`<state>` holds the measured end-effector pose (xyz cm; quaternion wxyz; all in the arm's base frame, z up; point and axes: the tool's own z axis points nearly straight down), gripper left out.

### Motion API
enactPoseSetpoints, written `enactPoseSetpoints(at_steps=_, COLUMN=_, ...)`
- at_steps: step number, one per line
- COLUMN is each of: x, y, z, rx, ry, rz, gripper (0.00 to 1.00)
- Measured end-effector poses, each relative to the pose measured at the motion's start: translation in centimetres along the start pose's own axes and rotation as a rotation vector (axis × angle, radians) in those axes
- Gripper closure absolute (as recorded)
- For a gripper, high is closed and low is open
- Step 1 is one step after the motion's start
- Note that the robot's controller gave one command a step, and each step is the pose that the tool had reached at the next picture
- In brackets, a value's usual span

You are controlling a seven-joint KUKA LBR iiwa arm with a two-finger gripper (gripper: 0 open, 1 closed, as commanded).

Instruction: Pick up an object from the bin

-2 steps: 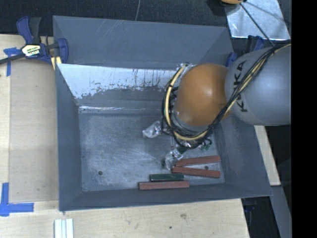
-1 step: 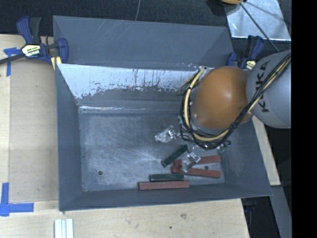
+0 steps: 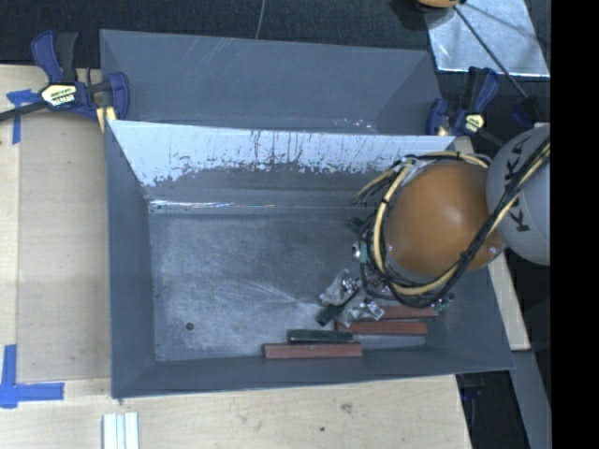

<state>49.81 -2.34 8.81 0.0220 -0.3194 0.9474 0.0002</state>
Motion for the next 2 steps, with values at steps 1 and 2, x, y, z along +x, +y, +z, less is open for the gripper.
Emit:
enactPoseSetpoints(at_steps=1, x=0.0, y=0.0, z=0.0, rx=0.0, ry=0.0, rz=0.0, gripper=1.0)
enactPoseSetpoints(at_steps=2, x=-1.3, y=-1.5, z=-13.8, rx=-0.012, ry=0.039, rz=0.016, gripper=1.0)
